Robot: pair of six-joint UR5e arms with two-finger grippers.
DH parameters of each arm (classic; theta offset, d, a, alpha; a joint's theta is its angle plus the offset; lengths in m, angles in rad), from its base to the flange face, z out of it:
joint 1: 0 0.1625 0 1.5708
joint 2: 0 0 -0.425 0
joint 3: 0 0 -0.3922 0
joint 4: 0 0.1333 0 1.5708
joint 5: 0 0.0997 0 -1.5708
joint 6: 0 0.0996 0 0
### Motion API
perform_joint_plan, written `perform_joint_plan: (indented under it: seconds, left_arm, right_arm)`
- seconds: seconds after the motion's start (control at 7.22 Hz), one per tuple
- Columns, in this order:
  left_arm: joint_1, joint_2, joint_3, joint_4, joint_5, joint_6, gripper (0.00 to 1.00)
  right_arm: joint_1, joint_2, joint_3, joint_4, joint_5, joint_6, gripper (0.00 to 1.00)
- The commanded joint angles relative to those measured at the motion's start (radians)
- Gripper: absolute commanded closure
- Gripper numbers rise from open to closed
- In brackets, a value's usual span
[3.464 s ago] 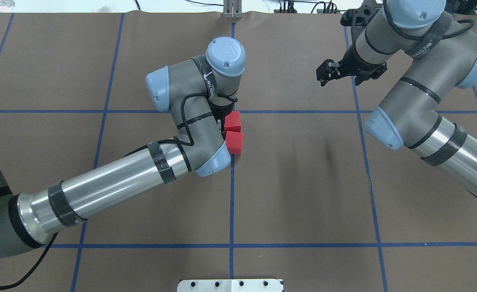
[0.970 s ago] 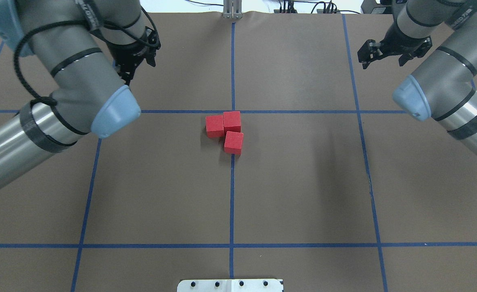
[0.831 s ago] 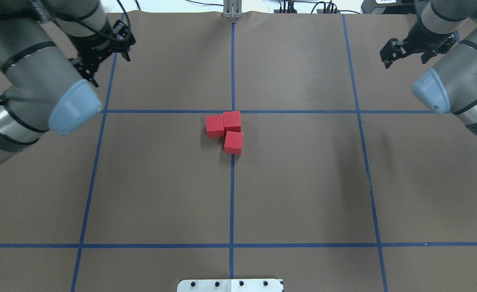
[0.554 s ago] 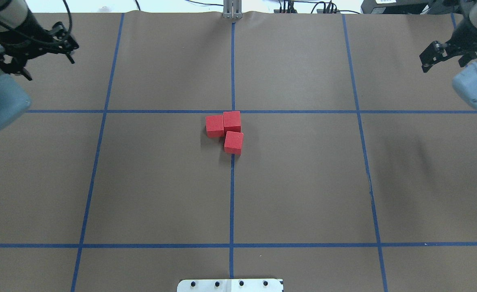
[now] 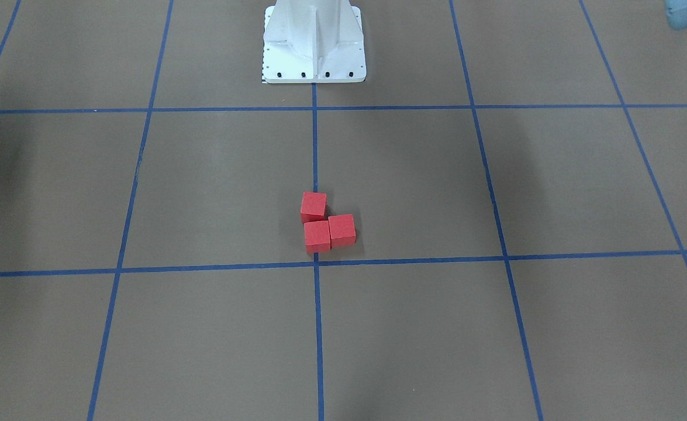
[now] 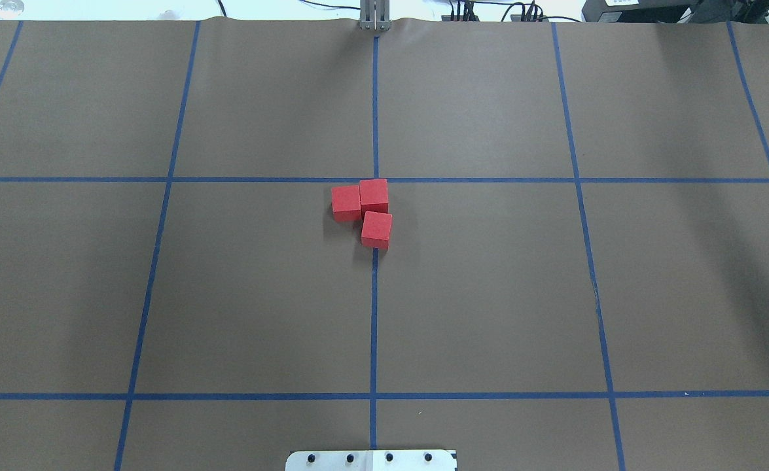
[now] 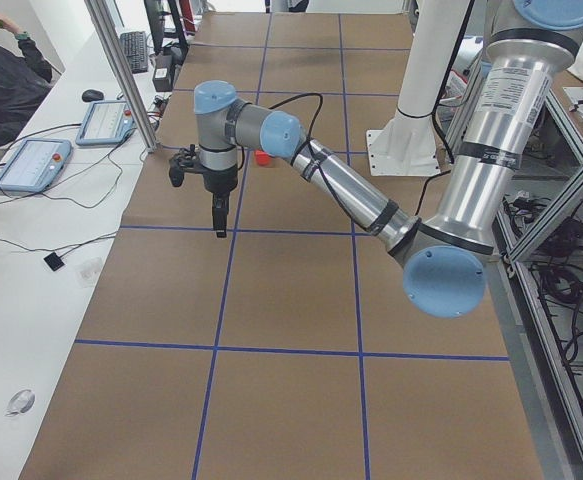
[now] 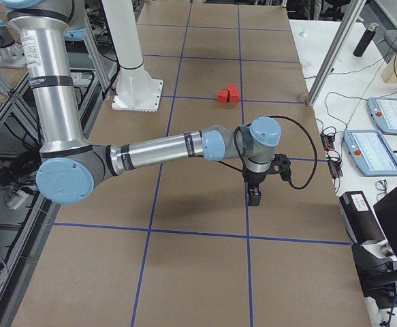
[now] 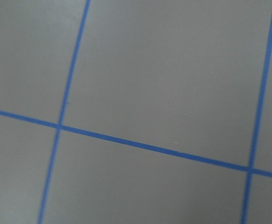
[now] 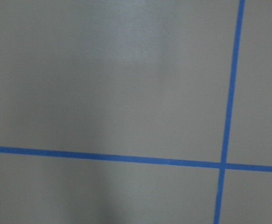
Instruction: Form red blocks into L shape at center
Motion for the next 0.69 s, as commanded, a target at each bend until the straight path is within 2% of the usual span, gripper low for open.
perform_joint_plan:
  seconds: [0.0, 0.14, 0.28, 0.42, 0.55]
  left_arm:
    - [-0.151, 0.063, 0.082, -0.087, -0.021, 0.15, 0.0]
    - [-0.172, 0.087, 0.132, -0.144, -0.021, 0.342, 0.0]
    - [-0.188, 0.089, 0.129, -0.135, -0.037, 0.356, 0.0]
    - [-0.189, 0.106, 0.141, -0.147, -0.113, 0.367, 0.0]
    - [-0.19, 0.111, 0.141, -0.153, -0.117, 0.364, 0.0]
  right_arm:
    - [0.014, -0.083, -0.024, 0.031, -0.027, -0.022, 0.01]
    - [0.048, -0.082, -0.014, 0.03, -0.022, -0.01, 0.01]
    - [0.063, -0.086, -0.008, 0.029, -0.021, -0.01, 0.01]
    - [0.094, -0.088, -0.006, 0.022, -0.005, -0.01, 0.01]
    - [0.126, -0.095, -0.008, 0.021, 0.027, -0.01, 0.01]
